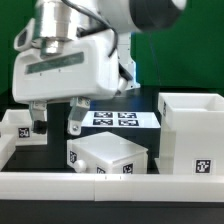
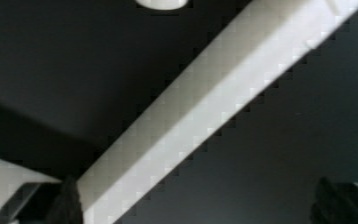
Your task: Assemble drawer
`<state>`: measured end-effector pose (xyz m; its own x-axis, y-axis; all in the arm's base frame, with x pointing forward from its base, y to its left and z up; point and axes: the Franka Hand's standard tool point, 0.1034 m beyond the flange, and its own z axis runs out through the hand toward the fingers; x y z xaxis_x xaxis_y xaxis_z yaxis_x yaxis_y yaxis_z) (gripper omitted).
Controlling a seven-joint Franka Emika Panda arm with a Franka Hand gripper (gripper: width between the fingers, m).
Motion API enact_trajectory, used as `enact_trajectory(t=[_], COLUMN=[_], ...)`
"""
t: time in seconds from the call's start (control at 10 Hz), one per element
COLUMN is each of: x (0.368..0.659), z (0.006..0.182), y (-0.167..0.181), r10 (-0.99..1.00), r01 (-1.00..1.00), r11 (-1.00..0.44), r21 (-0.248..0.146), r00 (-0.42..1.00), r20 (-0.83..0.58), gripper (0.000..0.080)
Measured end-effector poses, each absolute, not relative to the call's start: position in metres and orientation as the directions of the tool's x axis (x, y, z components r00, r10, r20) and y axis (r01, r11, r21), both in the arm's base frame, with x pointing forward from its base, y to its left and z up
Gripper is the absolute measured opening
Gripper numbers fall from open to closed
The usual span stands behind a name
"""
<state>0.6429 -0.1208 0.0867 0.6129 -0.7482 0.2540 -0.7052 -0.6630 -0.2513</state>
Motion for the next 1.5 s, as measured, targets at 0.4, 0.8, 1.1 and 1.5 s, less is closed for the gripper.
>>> enact_trajectory(t=[0.4,0.8,1.1,1.5], x=[0.635,0.619,0.606,0.61], z=[0.073,0.055,0.053,0.042], y=[-0.113,-0.105,-0.107,-0.11], r10=[-0.748,-0.681,-0.602,-0.442], r01=[-0.739,-0.744,-0.749,-0.713], r11=[-0.624,-0.631,-0.633,-0.661], r21=[-0.255,-0.217,-0.197,-0.233], r00=[0.659,0.666,0.636,0.621], r20=[-0.08,-0.303,-0.482,-0.647], gripper=[0.0649,0.0649,0.0649,0.0649])
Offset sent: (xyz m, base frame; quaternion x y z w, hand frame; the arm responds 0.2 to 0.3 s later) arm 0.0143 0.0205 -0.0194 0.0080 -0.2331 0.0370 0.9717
